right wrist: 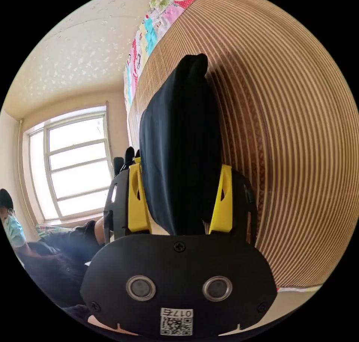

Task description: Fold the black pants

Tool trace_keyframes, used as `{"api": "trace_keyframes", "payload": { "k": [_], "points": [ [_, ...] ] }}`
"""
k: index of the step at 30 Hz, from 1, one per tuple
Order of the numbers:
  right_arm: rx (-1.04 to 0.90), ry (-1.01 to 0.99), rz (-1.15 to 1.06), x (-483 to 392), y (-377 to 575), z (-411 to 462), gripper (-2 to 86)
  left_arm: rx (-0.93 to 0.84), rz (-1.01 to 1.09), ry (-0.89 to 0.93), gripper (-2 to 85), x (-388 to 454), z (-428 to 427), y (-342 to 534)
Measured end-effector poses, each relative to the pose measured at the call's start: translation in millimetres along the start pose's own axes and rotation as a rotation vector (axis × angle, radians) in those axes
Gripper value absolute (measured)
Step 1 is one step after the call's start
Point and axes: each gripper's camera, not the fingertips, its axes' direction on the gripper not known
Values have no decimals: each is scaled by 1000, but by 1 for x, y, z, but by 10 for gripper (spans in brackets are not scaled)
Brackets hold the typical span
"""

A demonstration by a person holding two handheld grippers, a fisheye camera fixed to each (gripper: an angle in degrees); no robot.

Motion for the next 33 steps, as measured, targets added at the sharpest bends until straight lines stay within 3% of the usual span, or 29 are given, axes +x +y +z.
{"api": "trace_keyframes", "payload": {
  "k": [3,7,11,17,22,25,26,28,30,33],
  "points": [
    [9,171,-38,-19,4,18,236,-98,-65,241,192,-25,36,-22],
    [-62,59,6,-20,31,22,179,-39,-208,472,143,-58,44,16],
    [-101,-96,-1,-56,86,42,127,-15,-170,367,127,-41,8,64],
    [-229,-251,-177,-200,120,105,119,253,-146,329,119,-15,-142,155],
    [-320,-238,-438,-335,88,210,122,521,-107,33,136,-8,-297,200],
    [-327,-124,-489,-379,58,294,127,698,-254,-47,140,-63,-352,217],
    [-358,21,-529,-391,49,326,124,758,-281,-49,138,-74,-360,226],
    [-422,195,-555,-396,42,362,112,1044,-225,73,76,-96,-381,278],
    [-468,374,-677,-402,59,379,89,1152,-171,100,65,-100,-376,314],
    [-459,458,-815,-388,108,358,64,1094,-254,-80,65,-99,-326,351]
  ]
}}
